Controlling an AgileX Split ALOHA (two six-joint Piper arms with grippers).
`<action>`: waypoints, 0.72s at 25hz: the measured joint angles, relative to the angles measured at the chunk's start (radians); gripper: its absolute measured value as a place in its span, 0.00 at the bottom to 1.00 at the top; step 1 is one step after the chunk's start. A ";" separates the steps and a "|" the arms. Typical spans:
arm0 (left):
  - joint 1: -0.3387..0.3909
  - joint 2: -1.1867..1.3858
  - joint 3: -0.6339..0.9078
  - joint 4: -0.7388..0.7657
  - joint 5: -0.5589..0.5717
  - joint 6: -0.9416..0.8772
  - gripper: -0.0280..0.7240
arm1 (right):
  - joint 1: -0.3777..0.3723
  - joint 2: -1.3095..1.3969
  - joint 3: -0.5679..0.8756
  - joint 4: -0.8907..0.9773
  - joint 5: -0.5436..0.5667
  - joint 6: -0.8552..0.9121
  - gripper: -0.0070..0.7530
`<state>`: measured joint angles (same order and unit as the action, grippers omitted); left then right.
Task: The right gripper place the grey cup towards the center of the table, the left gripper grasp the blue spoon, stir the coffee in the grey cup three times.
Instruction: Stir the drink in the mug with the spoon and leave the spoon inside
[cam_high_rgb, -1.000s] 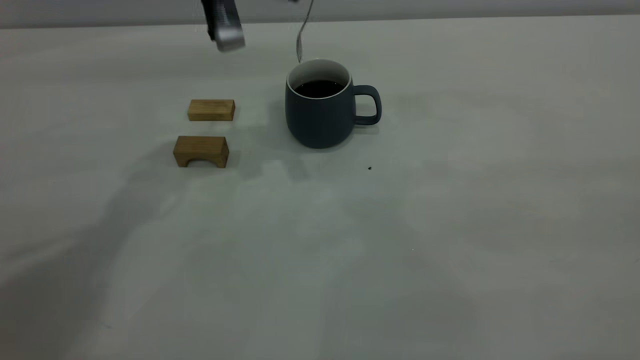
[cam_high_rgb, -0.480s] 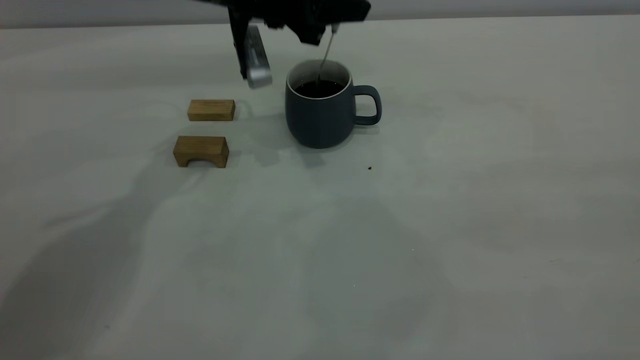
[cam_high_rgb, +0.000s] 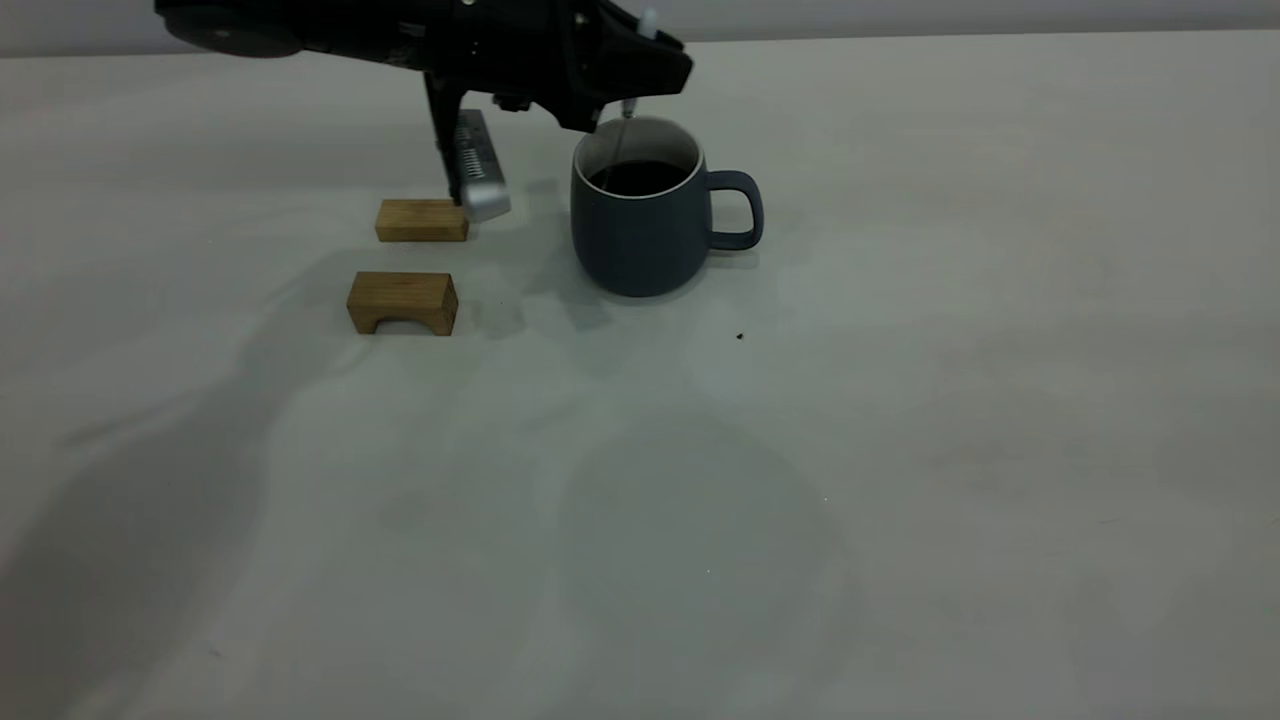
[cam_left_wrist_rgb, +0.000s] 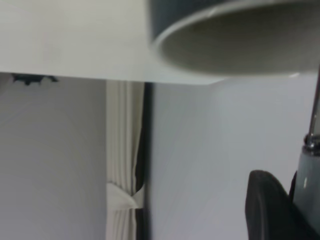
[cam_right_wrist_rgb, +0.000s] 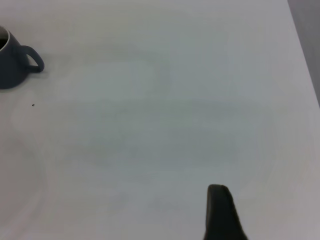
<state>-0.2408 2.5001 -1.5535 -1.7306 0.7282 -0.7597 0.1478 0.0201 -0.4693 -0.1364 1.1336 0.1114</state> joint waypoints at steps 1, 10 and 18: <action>0.001 0.002 -0.001 0.000 -0.008 0.000 0.21 | 0.000 0.000 0.000 0.000 0.000 0.000 0.68; -0.046 0.099 -0.144 -0.001 -0.027 0.000 0.21 | 0.000 0.000 0.000 0.000 0.000 0.000 0.68; -0.077 0.105 -0.150 0.004 0.084 0.000 0.21 | 0.000 0.000 0.000 0.000 0.000 0.000 0.68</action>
<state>-0.3173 2.6056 -1.7031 -1.7263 0.8126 -0.7597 0.1478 0.0201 -0.4693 -0.1364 1.1336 0.1114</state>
